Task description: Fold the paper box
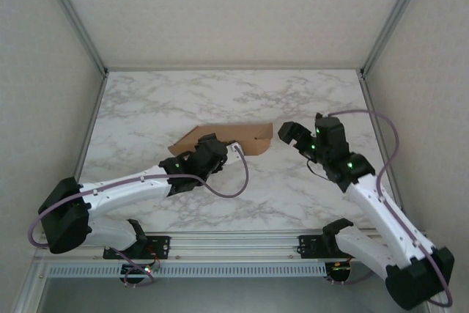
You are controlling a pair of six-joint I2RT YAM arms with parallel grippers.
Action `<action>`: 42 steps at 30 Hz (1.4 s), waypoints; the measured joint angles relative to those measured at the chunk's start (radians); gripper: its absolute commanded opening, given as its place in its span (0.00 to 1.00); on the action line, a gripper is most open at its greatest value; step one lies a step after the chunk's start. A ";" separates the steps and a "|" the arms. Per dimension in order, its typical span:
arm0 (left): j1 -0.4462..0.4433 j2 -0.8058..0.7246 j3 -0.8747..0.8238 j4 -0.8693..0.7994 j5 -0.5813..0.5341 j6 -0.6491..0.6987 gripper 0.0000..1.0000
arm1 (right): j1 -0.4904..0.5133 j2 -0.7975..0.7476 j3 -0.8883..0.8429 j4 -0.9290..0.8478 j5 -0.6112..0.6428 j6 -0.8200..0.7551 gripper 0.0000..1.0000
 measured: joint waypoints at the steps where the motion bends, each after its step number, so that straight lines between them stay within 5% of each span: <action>1: -0.010 0.001 0.028 -0.065 0.011 -0.019 0.47 | -0.005 0.037 0.021 -0.006 -0.002 -0.022 0.93; 10: -0.097 0.087 0.249 -0.480 0.057 -0.117 0.47 | -0.057 0.251 0.040 0.061 -0.234 -0.012 0.71; 14: -0.123 0.163 0.362 -0.599 0.058 -0.138 0.49 | -0.057 0.375 0.048 0.100 -0.317 -0.025 0.41; 20: -0.139 0.216 0.436 -0.694 0.076 -0.153 0.52 | -0.047 0.675 0.206 0.140 -0.534 -0.107 0.32; 22: -0.140 0.234 0.454 -0.713 0.085 -0.153 0.53 | -0.021 0.784 0.282 0.140 -0.601 -0.156 0.21; 29: -0.135 0.320 0.513 -0.728 0.141 -0.156 0.58 | 0.121 0.915 0.347 0.113 -0.711 -0.245 0.21; 42: -0.060 0.378 0.559 -0.723 0.219 -0.134 0.59 | 0.152 1.054 0.456 0.055 -0.783 -0.347 0.24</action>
